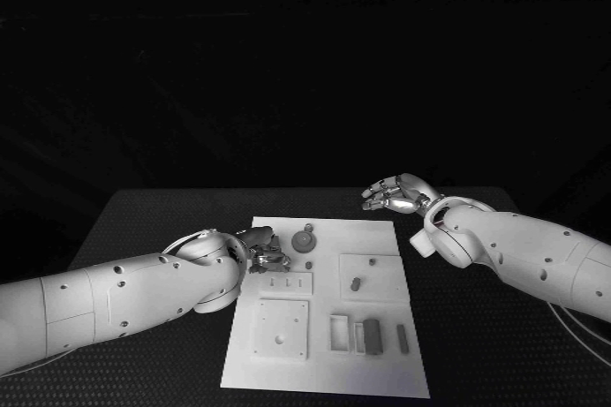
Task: Assemble the parts on the task board
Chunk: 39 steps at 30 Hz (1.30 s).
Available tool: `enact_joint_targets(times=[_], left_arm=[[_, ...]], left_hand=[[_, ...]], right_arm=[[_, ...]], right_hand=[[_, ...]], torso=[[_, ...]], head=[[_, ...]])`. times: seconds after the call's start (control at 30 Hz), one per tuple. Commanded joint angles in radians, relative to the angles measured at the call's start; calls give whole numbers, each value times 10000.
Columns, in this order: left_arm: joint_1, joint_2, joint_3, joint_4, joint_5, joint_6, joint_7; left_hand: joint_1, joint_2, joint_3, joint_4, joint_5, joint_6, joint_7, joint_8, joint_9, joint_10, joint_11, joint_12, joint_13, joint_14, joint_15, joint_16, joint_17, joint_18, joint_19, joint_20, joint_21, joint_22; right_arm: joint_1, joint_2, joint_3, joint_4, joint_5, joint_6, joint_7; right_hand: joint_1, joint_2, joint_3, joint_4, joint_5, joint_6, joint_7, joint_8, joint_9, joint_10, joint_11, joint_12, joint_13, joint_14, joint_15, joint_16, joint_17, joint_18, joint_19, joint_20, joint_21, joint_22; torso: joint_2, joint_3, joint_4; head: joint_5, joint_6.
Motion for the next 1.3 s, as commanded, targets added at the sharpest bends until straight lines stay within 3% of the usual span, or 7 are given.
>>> enact_joint_targets(times=[0.03, 0.2, 0.23, 0.27, 0.6, 1.0, 1.3], left_arm=[[-43, -52, -3, 177, -298, -733, 188], [-117, -146, -11, 348, -318, -859, 159], [-142, -152, -11, 361, -318, -919, 174], [-160, -161, -11, 368, -319, -964, 182], [-449, -157, -10, 317, -367, -1135, 206], [-481, -129, -10, 294, -367, -1016, 195], [-483, -113, -10, 285, -369, -548, 114]], left_hand=[[164, 3, 72, 3, 26, 1423, -1040, -17, 17, -318, -364, 36, -17, 120, -178, 30, -14, 133, 87, -968, 37, 147], [292, -135, 103, 61, -21, 1436, -1045, -38, 15, -326, -363, 59, -49, 129, -199, 39, -34, 141, 109, -981, 45, 142], [546, -360, 161, 187, -487, 1431, -1039, -68, 12, -336, -362, 66, -94, 125, -214, 34, -62, 154, 133, -996, 43, 130], [642, -416, 166, 237, -557, 1427, -1030, -85, 9, -337, -359, 72, -113, 123, -217, 35, -72, 150, 133, -995, 41, 128], [1004, -750, 97, 399, -704, 1411, -1001, -168, -9, -348, -325, 102, -203, 95, -214, 37, -119, 140, 109, -994, 31, 129], [1186, -912, 44, 452, -735, 1406, -981, -214, -28, -345, -303, 122, -248, 81, -215, 38, -143, 136, 96, -996, 26, 130], [1261, -1012, -12, 442, -745, 1402, -970, -237, -36, -350, -291, 128, -275, 63, -208, 36, -155, 129, 77, -992, 20, 133]], right_arm=[[0, -2, 4, 34, -93, 4, 41], [0, -22, 4, 50, -94, 8, 34], [0, -34, 4, 56, -94, 6, 36], [0, -36, 4, 60, -94, 3, 33], [0, -64, 4, 76, -94, -11, 32], [0, -77, 4, 81, -85, -8, 31], [0, -74, 4, 82, -80, -6, 29]], right_hand=[[-16, -36, -8, 34, 24, -25, -37, 53, -11, 48, -18, -44, -5, -58, -17, -31, -14, -179, -56, -7, -42, 15], [-20, -35, -9, 36, 24, -18, -38, 59, -12, 55, -21, -47, -4, -60, -16, -29, -17, -181, -56, -7, -47, 23], [-22, -36, -10, 37, 24, -17, -37, 60, -12, 56, -21, -48, -4, -60, -16, -29, -18, -182, -56, -7, -48, 25], [-24, -37, -11, 38, 24, -17, -37, 61, -13, 56, -21, -49, -4, -60, -15, -28, -19, -182, -56, -7, -49, 26], [-76, -37, -29, 70, 43, -20, -32, 66, -24, 62, -19, -68, -5, -66, -11, -21, -31, -188, -54, -4, -66, 51], [-114, -42, -41, 90, 67, -27, -27, 68, -34, 68, -13, -82, -6, -72, -7, -16, -41, -191, -54, -6, -82, 71], [-140, -37, -46, 106, 91, -29, -21, 72, -42, 74, -9, -93, -5, -76, -5, -11, -49, -192, -52, -8, -94, 87]], torso=[[-9, -1, 7], [-1, 0, -10], [-4, 7, -8], [-8, 9, -3], [5, 5, -13], [12, -6, -13], [12, -14, -8]], head=[[5, -17], [29, -21], [41, -24], [40, -35], [54, -50], [44, -79], [41, -106]])
